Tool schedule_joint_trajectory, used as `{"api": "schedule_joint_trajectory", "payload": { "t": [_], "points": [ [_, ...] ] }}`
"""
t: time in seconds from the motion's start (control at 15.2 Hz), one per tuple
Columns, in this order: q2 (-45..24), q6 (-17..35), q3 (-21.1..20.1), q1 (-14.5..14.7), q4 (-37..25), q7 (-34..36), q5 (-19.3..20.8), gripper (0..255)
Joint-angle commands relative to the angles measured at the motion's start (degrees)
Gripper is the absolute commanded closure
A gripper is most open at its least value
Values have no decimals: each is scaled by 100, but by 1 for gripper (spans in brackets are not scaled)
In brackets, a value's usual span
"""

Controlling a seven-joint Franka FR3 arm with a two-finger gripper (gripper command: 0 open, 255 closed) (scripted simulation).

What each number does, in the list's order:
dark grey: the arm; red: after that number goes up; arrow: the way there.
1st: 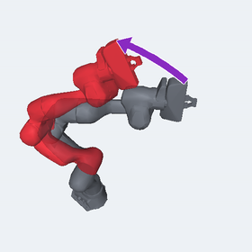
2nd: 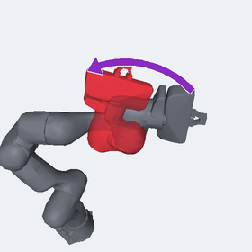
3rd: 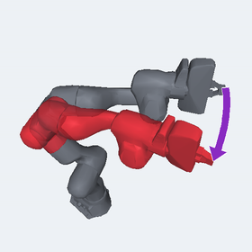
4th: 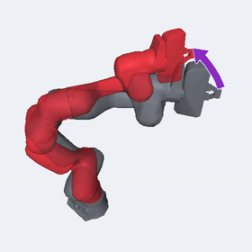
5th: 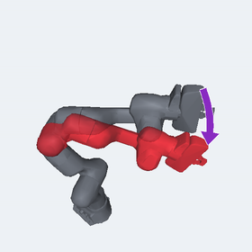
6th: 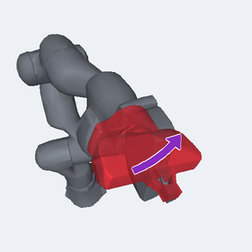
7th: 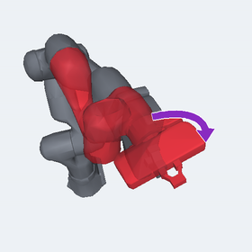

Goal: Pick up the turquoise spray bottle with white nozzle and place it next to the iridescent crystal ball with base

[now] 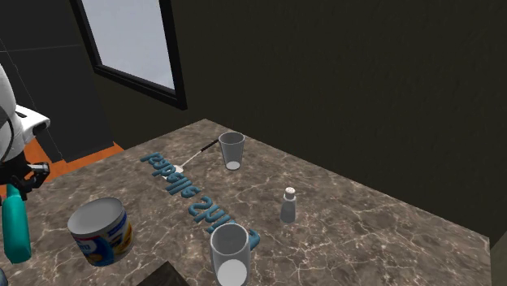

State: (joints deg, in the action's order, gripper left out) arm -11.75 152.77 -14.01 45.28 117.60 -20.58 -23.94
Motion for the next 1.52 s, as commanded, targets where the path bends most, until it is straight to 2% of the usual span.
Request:
{"api": "schedule_joint_trajectory", "payload": {
  "t": [0.0,0.59,1.06,1.12,1.45],
  "points": [
    [-102,136,-18,3,31,-59,-41,255],
    [-558,708,-134,-38,166,-398,-278,255],
    [-558,708,-134,-38,166,-397,-278,255],
    [-557,708,-134,-38,166,-397,-278,0],
    [-558,708,-134,-38,166,-398,-279,0]
  ]
}}
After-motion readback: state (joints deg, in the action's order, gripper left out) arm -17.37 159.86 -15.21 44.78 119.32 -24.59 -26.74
